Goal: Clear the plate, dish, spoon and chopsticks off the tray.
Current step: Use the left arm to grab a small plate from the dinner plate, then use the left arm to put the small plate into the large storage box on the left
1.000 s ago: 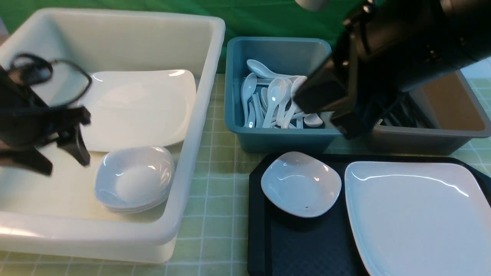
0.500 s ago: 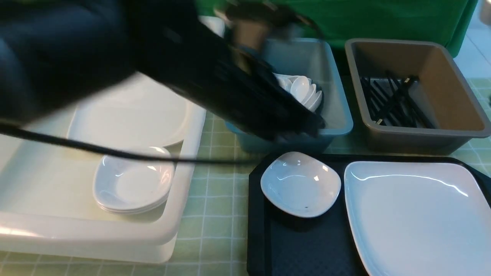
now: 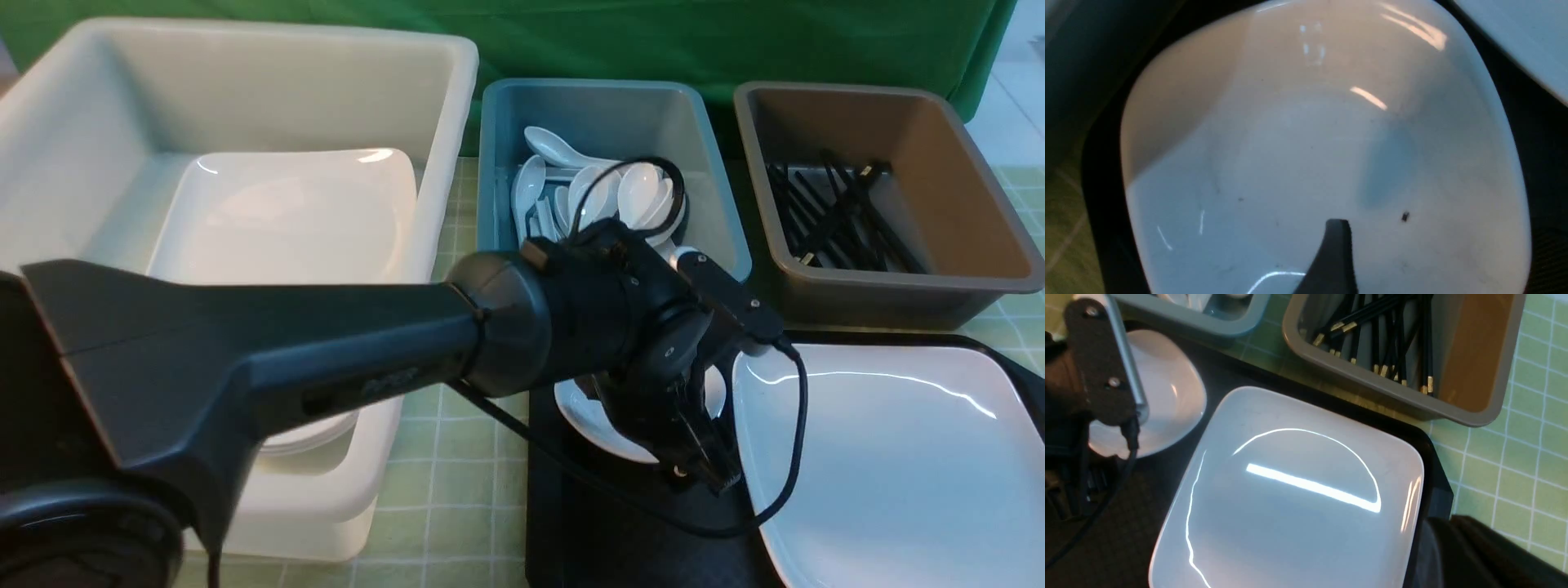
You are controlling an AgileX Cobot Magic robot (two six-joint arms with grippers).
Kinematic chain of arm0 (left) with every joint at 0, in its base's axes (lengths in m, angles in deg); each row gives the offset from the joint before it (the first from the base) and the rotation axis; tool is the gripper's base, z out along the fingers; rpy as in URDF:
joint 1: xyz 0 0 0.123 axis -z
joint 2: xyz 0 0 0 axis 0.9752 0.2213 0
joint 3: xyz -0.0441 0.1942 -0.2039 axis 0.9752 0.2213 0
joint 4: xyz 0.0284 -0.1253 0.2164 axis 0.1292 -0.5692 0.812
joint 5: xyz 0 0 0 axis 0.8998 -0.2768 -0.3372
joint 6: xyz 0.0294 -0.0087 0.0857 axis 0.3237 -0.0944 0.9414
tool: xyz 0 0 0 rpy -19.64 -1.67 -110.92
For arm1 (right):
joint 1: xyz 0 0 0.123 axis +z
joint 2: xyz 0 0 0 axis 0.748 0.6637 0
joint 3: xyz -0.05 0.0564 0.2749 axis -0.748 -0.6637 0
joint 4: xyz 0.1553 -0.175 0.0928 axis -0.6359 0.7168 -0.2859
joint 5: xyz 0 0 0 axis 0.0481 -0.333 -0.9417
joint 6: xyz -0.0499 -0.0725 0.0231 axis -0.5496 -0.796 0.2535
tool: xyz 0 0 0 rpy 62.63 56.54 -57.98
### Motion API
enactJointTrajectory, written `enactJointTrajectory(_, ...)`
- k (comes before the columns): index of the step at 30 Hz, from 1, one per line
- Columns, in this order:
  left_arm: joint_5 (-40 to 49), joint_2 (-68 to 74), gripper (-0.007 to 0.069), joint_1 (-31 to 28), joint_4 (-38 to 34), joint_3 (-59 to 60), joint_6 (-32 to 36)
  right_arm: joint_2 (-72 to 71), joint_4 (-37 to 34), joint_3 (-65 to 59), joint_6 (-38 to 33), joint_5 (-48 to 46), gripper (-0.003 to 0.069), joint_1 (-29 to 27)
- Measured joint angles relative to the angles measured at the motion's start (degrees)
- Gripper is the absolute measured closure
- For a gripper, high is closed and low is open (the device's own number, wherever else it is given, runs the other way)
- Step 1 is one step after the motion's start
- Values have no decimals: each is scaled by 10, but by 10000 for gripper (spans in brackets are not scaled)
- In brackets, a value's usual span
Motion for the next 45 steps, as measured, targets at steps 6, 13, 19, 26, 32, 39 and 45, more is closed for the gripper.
enactJointTrajectory(6,-17,26,101,0,23,-3,0,0,-6,0,-1,0,651,0)
enactJointTrajectory(13,-21,27,439,1,22,-9,8,0,-7,0,-13,0,651,0)
enactJointTrajectory(19,93,-45,611,4,-10,-72,12,0,-89,2,-71,26,655,0)
enactJointTrajectory(26,140,-176,615,-30,-8,-160,18,9,-263,44,-151,48,655,5)
enactJointTrajectory(32,245,-278,615,-189,-10,-163,6,62,-327,112,-176,50,654,80)
enactJointTrajectory(39,235,-299,615,-325,-68,-11,20,176,-329,170,-178,50,654,229)
enactJointTrajectory(45,101,-298,615,-345,-73,157,30,256,-330,206,-178,50,652,277)
